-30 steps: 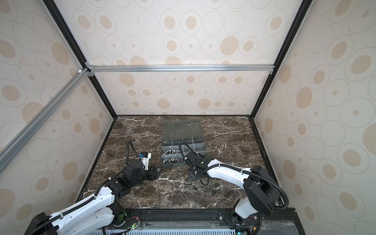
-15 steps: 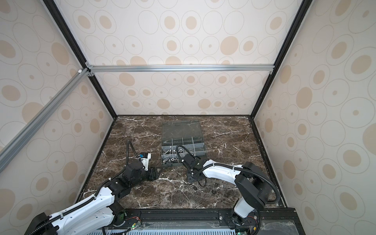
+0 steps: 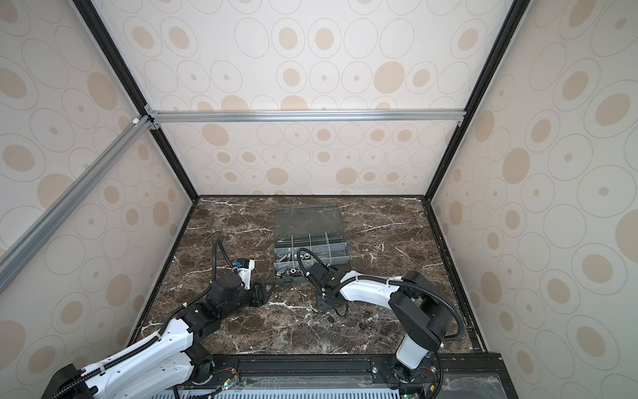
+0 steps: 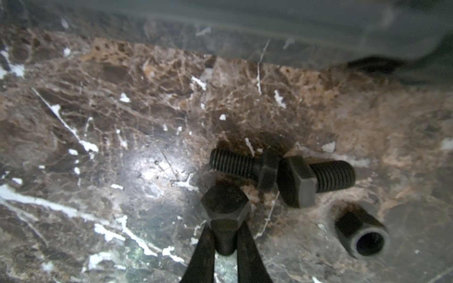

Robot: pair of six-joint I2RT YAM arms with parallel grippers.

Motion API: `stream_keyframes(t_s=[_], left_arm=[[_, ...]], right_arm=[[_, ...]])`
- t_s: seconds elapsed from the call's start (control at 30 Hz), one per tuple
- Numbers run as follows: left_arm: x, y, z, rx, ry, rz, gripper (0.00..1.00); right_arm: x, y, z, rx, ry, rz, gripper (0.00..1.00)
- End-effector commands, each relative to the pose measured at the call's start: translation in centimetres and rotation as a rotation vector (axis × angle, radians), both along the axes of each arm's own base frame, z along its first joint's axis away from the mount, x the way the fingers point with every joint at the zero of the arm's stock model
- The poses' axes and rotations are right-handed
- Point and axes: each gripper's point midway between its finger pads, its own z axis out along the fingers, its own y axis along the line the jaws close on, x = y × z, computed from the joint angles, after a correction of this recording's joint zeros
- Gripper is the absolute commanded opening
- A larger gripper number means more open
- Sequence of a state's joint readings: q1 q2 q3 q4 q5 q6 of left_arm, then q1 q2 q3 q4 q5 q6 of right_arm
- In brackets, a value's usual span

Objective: Sort the screws and nuts into containers
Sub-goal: Pick up the screw from the center of the table.

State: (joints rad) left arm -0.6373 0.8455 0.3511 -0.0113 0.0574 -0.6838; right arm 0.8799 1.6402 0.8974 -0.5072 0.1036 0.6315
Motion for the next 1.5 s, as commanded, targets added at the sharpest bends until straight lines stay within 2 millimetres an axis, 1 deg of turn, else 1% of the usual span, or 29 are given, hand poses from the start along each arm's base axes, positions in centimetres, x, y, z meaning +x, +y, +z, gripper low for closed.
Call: stream_keyframes(t_s=[0.0, 0.17, 0.33, 0.6, 1.07, 1.47], left_arm=[[0.0, 0.4, -0.1, 0.001, 0.002, 0.03, 0.64], [0.1, 0.5, -0.1, -0.003, 0.001, 0.036, 0.64], [0.1, 0.5, 0.0, -0.004, -0.004, 0.038, 0.64], [0.3, 0.4, 0.1, -0.005, -0.007, 0.04, 0.64], [0.5, 0.3, 0.4, -0.007, -0.015, 0.039, 0.64], [0.6, 0.1, 0.5, -0.007, -0.011, 0.034, 0.64]], right_arm=[[-1.0, -0.3, -1.5, -0.025, 0.047, 0.002, 0.14], [-1.0, -0.1, -1.3, -0.01, 0.045, 0.001, 0.1], [-0.8, 0.1, -0.8, -0.001, 0.036, 0.004, 0.09], [-0.4, 0.3, 0.8, 0.02, 0.001, 0.003, 0.09], [0.8, 1.4, 3.4, 0.056, -0.054, 0.026, 0.09], [0.9, 1.4, 4.0, 0.062, -0.069, 0.029, 0.09]])
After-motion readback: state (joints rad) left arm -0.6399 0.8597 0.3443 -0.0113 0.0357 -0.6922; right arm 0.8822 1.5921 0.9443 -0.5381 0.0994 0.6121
